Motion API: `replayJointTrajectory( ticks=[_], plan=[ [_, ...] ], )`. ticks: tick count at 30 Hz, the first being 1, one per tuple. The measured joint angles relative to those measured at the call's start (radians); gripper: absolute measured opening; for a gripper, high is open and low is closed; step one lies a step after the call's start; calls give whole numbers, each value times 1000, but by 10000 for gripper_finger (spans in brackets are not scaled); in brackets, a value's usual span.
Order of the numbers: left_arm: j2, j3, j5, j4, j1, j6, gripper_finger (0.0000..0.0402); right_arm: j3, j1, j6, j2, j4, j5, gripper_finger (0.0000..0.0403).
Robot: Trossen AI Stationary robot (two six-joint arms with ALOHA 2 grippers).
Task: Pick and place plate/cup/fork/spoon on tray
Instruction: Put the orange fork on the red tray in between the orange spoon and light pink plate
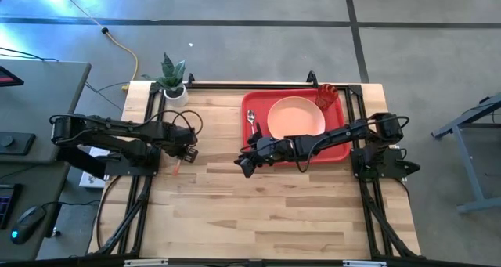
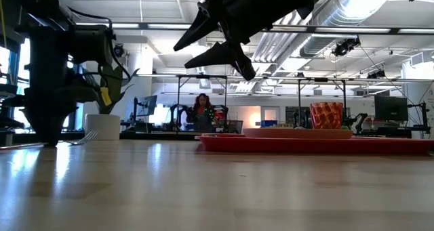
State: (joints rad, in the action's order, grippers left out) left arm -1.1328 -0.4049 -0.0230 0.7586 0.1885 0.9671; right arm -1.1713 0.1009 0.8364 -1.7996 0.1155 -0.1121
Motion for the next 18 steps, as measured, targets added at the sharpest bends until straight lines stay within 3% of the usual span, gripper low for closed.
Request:
replayJointTrajectory(
  ticks=[4, 11, 18],
  plan=[
    [1, 0, 10, -30, -5, -99, 11, 0, -5, -4, 0, 0, 16, 146],
    [10, -26, 48, -139, -74, -132, 9, 0, -5, -7, 0, -20, 72, 146],
    [11, -27, 42, -481, -143, -141, 7, 0, -5, -27, 0, -31, 85, 146]
  ],
)
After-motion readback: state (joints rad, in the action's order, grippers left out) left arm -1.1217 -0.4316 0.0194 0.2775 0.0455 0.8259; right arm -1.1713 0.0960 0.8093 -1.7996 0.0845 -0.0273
